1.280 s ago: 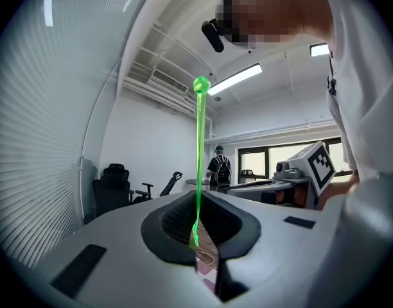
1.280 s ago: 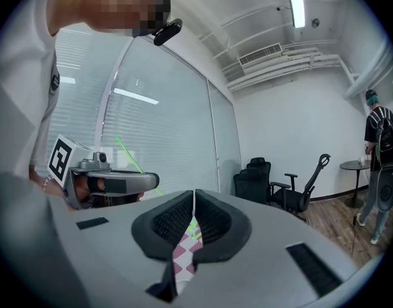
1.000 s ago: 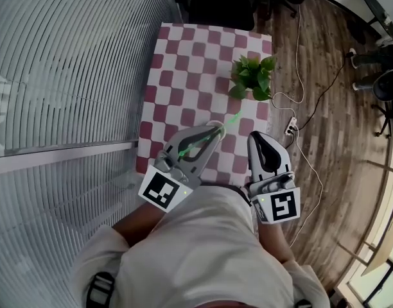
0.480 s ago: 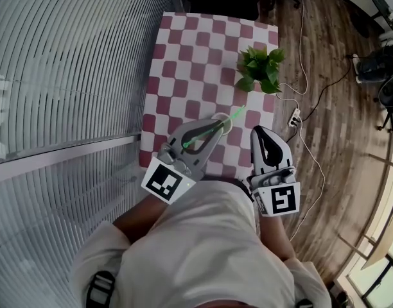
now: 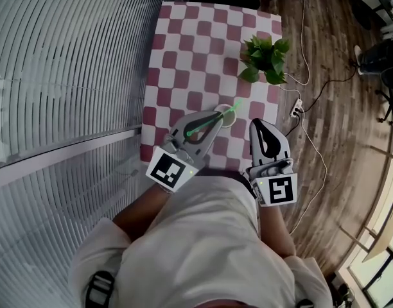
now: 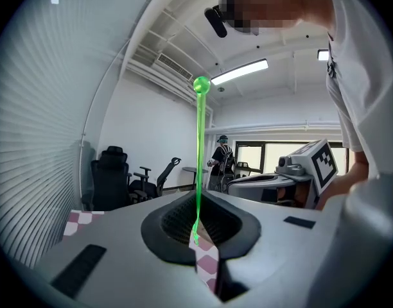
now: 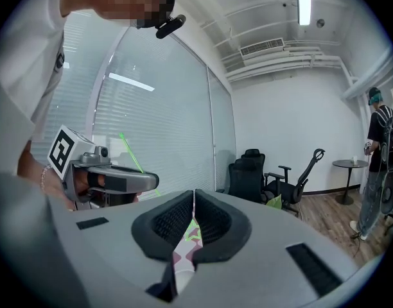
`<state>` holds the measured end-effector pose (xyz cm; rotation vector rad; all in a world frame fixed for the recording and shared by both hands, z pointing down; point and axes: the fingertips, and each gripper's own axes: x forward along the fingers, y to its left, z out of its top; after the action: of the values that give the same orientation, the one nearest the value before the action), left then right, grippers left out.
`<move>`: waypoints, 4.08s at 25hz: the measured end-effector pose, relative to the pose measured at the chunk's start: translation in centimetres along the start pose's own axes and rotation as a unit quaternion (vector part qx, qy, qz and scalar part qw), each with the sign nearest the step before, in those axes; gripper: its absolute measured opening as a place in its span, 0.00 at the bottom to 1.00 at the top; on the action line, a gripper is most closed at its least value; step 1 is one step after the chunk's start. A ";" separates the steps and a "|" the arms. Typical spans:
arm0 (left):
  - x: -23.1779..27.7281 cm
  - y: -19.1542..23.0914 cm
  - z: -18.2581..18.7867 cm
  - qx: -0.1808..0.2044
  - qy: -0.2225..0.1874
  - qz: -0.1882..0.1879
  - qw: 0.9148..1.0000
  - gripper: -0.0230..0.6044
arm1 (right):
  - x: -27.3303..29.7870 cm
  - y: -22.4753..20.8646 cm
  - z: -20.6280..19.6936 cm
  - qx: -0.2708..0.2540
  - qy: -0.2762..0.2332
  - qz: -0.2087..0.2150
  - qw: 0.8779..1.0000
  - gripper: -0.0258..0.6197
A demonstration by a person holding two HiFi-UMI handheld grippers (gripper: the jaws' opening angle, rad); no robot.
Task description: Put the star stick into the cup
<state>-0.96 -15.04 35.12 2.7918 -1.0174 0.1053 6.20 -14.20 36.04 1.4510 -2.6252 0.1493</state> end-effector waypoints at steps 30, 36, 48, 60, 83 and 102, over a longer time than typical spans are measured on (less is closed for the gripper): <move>1.5 0.5 -10.1 -0.023 0.055 -0.035 0.998 0.10 | 1.0 -0.3 -9.7 0.005 0.044 -0.020 0.999 0.09; 1.9 0.9 -12.6 -0.027 0.069 -0.038 0.996 0.10 | 1.4 -0.6 -12.3 0.004 0.057 -0.026 0.998 0.09; 2.7 2.0 -18.2 -0.058 0.109 -0.035 0.992 0.10 | 3.0 -1.3 -16.0 0.016 0.065 -0.042 0.997 0.09; 3.0 2.9 -21.9 -0.095 0.136 -0.030 0.986 0.10 | 3.4 -1.2 -18.4 0.032 0.080 -0.041 0.995 0.09; 3.3 4.5 -25.5 -0.090 0.167 0.003 0.982 0.10 | 4.0 -1.3 -19.9 0.044 0.088 -0.042 0.994 0.09; 2.4 6.2 -26.7 -0.055 0.182 0.029 0.981 0.11 | 3.8 -0.7 -19.7 0.041 0.090 -0.039 0.994 0.09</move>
<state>-3.32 -16.41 62.45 2.5141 -0.9760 0.5289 6.22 -14.67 56.10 1.4862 -2.4427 0.3668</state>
